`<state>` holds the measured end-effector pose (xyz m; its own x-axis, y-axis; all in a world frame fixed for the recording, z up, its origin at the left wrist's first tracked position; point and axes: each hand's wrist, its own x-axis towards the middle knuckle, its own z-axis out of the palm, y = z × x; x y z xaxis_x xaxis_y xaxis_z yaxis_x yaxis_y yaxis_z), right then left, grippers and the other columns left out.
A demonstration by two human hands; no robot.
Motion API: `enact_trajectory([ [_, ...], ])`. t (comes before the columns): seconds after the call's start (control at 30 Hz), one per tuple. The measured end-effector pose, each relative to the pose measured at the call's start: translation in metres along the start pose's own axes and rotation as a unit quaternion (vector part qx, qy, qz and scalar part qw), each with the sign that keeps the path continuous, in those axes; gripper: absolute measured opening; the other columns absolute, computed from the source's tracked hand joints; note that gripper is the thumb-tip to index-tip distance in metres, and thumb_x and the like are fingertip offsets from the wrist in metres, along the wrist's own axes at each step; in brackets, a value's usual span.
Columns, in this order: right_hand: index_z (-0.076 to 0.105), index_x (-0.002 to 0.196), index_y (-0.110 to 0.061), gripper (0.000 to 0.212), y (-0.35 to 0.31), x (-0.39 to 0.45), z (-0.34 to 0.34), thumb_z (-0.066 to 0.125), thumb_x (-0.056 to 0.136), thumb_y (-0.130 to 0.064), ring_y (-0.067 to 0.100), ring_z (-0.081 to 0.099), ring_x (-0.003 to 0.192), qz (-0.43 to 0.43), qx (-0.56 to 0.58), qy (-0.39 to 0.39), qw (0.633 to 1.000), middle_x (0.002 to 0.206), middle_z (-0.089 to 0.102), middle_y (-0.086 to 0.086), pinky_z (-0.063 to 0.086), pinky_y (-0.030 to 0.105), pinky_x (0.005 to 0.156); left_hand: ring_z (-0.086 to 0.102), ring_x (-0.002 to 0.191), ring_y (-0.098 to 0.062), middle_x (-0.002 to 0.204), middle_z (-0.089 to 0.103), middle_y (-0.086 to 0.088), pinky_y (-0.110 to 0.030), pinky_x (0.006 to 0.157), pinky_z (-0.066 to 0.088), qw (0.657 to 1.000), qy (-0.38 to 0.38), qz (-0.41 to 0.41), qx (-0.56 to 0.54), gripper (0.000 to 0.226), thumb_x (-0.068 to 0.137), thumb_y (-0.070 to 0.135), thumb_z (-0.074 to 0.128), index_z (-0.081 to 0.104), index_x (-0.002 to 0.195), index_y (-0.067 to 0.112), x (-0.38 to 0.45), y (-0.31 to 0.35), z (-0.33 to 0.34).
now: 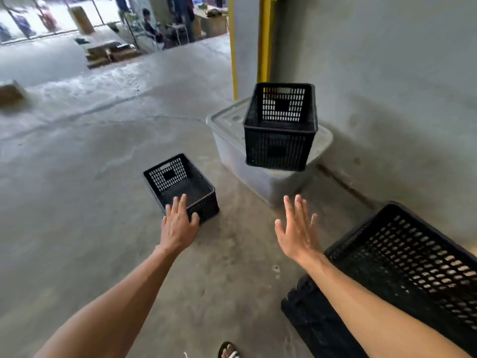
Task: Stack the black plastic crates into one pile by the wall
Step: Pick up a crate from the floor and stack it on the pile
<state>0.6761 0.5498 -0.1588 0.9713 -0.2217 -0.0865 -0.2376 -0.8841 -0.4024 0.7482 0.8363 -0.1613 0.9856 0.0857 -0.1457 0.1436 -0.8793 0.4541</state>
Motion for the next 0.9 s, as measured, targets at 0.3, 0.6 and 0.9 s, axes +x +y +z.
enact_trajectory([
  [0.3, 0.005, 0.159, -0.025, 0.068, -0.141, 0.066, 0.084, 0.037, 0.101, -0.041, 0.022, -0.005, 0.154, -0.029, 0.004, -0.107, 0.994, 0.167, -0.005, 0.008, 0.004, 0.052, 0.121, 0.012, 0.153, -0.034, 0.165, 0.017, -0.013, -0.049, 0.123, 0.014, 0.994, 0.022, -0.096, -0.049, 0.069, 0.097, 0.037, 0.043, 0.018, 0.158, 0.015, 0.061, -0.127, -0.068],
  [0.6, 0.007, 0.159, -0.026, 0.067, -0.228, 0.157, 0.147, 0.037, 0.101, -0.040, 0.023, -0.001, 0.154, -0.005, 0.048, -0.172, 0.984, 0.167, -0.005, 0.006, 0.002, 0.048, 0.121, 0.011, 0.152, -0.036, 0.166, 0.018, -0.011, -0.050, 0.121, 0.018, 0.985, 0.021, -0.152, -0.077, 0.066, 0.099, 0.036, 0.042, 0.018, 0.158, 0.016, 0.154, -0.177, -0.088],
  [0.9, 0.013, 0.158, -0.023, 0.067, -0.299, 0.303, 0.239, 0.042, 0.100, -0.038, 0.028, 0.009, 0.153, 0.115, 0.147, -0.231, 0.955, 0.167, 0.003, 0.010, 0.011, 0.046, 0.122, 0.016, 0.152, -0.034, 0.165, 0.022, -0.008, -0.051, 0.120, 0.021, 0.980, -0.067, -0.181, -0.048, 0.067, 0.098, 0.040, 0.041, 0.020, 0.157, 0.017, 0.352, -0.224, -0.079],
])
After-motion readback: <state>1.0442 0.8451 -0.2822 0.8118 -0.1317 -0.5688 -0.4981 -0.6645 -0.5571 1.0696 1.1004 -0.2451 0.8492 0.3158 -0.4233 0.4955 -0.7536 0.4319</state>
